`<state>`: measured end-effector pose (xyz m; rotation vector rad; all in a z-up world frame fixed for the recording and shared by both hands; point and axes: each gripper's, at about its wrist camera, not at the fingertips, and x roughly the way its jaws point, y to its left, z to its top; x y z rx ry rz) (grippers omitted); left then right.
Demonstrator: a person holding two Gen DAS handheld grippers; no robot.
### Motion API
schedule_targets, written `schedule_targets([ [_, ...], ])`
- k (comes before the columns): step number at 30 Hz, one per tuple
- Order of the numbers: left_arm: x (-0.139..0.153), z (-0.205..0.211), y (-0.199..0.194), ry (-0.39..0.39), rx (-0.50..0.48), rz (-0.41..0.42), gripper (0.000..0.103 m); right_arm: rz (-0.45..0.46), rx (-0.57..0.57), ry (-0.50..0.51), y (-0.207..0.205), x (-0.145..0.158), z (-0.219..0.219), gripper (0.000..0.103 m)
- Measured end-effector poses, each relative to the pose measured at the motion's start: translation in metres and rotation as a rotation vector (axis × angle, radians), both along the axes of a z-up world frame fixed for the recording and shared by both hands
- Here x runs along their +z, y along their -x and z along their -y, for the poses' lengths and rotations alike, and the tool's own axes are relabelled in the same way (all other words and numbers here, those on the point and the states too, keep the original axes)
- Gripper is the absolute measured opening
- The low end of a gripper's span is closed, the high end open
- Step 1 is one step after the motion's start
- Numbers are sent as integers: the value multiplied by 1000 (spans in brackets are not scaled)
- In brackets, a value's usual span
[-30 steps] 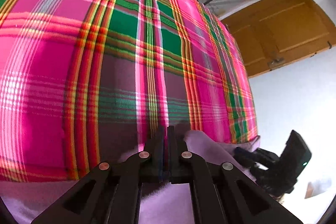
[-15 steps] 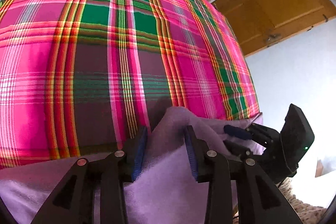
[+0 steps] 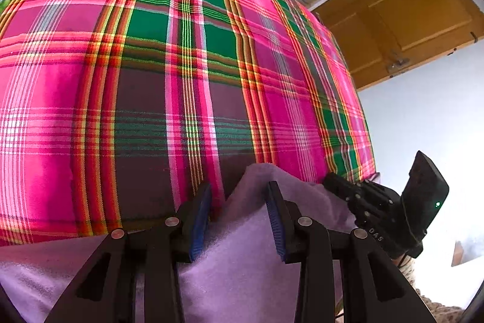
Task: Fold clothes
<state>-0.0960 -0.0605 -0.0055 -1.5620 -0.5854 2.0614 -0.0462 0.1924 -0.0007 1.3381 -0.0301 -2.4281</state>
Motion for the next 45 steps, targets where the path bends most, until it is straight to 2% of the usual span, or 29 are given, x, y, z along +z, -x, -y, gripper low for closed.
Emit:
schedule_targets([
  [3,0,0,1,-1,8,-1,38,-48,-54,3,-5,15,-19,3],
  [6,0,1,1,-7,10,2,38,-81,-129,4,-19,28,-47,11],
  [10,0,1,1,-7,11,7,38,-66,-226,-17,-33,28,-79,15],
  [15,0,4,0,-11,27,19,38,-35,-278,-67,-58,18,-101,33],
  [21,0,3,-1,-6,38,18,38,-44,-260,-104,-77,10,-107,37],
  [23,0,3,-1,-8,45,19,38,-26,-221,-98,-79,5,-106,38],
  [28,0,4,-3,-9,53,16,38,-32,-173,-136,-79,0,-95,48],
  [35,-1,4,-2,-13,57,18,38,-45,-154,-184,-76,-1,-87,50],
  [37,-1,4,-2,-18,62,20,38,-38,-166,-169,-74,-2,-88,51],
  [41,-2,5,-3,-26,68,21,38,-45,-211,-154,-73,-2,-87,51],
  [43,-2,6,-3,-29,71,21,38,-47,-219,-154,-74,-2,-88,42],
  [44,-2,6,-3,-30,71,21,38,-48,-225,-150,-75,-1,-88,31],
  [45,-2,6,-3,-29,71,20,38,-49,-226,-145,-76,-1,-87,15],
])
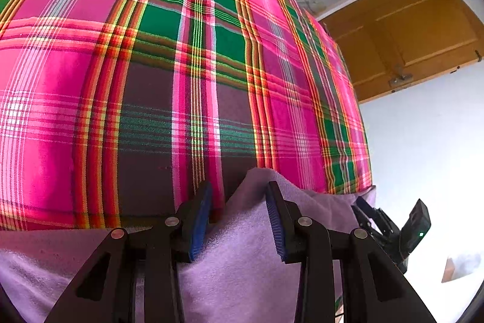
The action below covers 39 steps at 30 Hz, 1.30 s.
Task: Fold clothes
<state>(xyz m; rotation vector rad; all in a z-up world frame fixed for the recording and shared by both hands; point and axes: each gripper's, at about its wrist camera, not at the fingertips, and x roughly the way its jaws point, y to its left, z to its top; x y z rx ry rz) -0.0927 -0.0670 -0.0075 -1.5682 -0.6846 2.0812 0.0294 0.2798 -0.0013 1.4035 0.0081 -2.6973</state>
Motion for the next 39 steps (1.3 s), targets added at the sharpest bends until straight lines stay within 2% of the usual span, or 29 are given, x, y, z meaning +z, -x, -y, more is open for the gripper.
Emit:
schedule_targets([
  [1,0,0,0,0,0,-1,38,-2,-5,-2,-1,1,1,8],
  [4,0,1,-1,-1,3,-5,38,-33,-26,-60,-4,1,9,3],
  [11,0,3,-1,-6,7,-1,38,-112,-95,-35,-6,17,-1,2],
  [14,0,4,-2,-13,12,0,38,-74,-104,-42,3,7,0,2],
  [19,0,5,-2,-15,12,2,38,-40,-117,26,9,2,-10,4],
  [21,1,5,-2,-16,13,4,38,-41,-132,50,7,7,-17,5],
  [25,1,4,-2,-15,19,3,38,-75,-230,27,-6,16,-41,9],
  [27,2,4,-3,-8,24,3,38,-64,-290,16,-13,15,-57,16],
  [32,8,5,-9,24,41,-14,38,-62,-436,1,-31,10,-92,25],
  [35,11,5,-13,33,50,-23,38,-54,-459,80,-32,3,-104,27],
  [37,15,6,-16,38,54,-32,38,-64,-426,104,-27,2,-99,27],
  [39,18,6,-19,40,59,-39,38,-56,-373,64,-22,-2,-89,30],
])
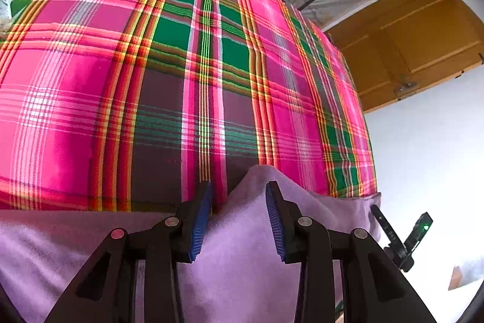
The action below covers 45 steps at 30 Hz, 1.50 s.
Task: Fold clothes
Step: 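Move both grippers back over the folded purple garment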
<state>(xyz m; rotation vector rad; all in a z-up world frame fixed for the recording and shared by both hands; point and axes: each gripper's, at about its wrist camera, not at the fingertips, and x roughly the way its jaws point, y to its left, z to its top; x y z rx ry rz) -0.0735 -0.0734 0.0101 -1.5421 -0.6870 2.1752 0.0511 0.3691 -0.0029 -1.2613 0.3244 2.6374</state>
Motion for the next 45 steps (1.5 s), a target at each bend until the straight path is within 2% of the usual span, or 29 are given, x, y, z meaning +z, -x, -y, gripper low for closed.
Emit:
schedule_targets([
  [3,0,5,-3,2,20,4,38,11,19,-111,7,-1,11,30],
  [11,5,39,-29,19,101,-12,38,48,-93,-137,0,6,6,32],
  [13,9,52,-39,19,130,-26,38,8,-66,-138,-9,14,22,32],
  [16,12,66,-54,19,157,-39,38,-66,43,-163,-23,29,55,32],
  [18,10,73,-65,24,167,-37,38,-94,150,-177,-29,34,82,32],
  [21,5,82,-81,29,185,-35,38,-99,247,-155,-35,29,106,32],
  [24,0,96,-96,19,207,-30,38,-46,253,-139,-38,10,119,32],
  [27,-2,109,-111,14,229,-38,38,-32,210,-131,-49,0,116,33],
  [31,-1,131,-129,27,285,-56,38,-21,180,-129,-55,4,124,33],
  [34,-3,149,-141,20,336,-71,38,-66,276,-93,-66,11,150,33],
  [36,-6,158,-148,4,356,-73,38,-61,350,-111,-67,8,172,33],
  [45,-8,176,-178,-27,373,-118,38,-69,537,-57,-84,1,238,33],
])
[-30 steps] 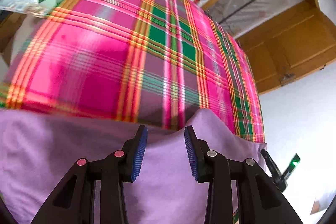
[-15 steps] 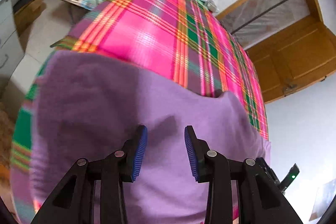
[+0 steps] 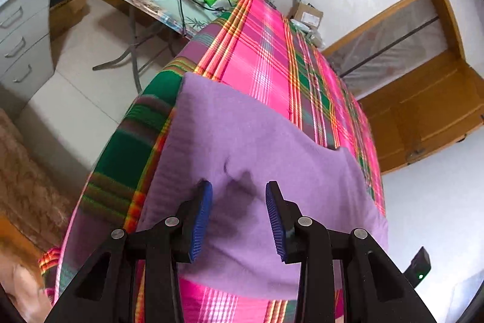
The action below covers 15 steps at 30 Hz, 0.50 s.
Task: Fold clothes
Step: 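Move both grippers back over the folded purple garment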
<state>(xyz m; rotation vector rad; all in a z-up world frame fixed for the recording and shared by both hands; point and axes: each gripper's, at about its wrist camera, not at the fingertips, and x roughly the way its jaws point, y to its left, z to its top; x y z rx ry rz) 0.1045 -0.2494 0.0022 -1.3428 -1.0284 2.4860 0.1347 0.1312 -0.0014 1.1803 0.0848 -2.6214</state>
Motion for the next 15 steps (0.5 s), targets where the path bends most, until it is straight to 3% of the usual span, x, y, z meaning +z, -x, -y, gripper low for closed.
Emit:
schedule_targets([
  [11,-1,18,-25,-50,14,-59,38,50,259,87,-28,8,65,35],
  [15,-2,22,-28,-60,37,-67,38,35,288,87,-19,7,90,35],
])
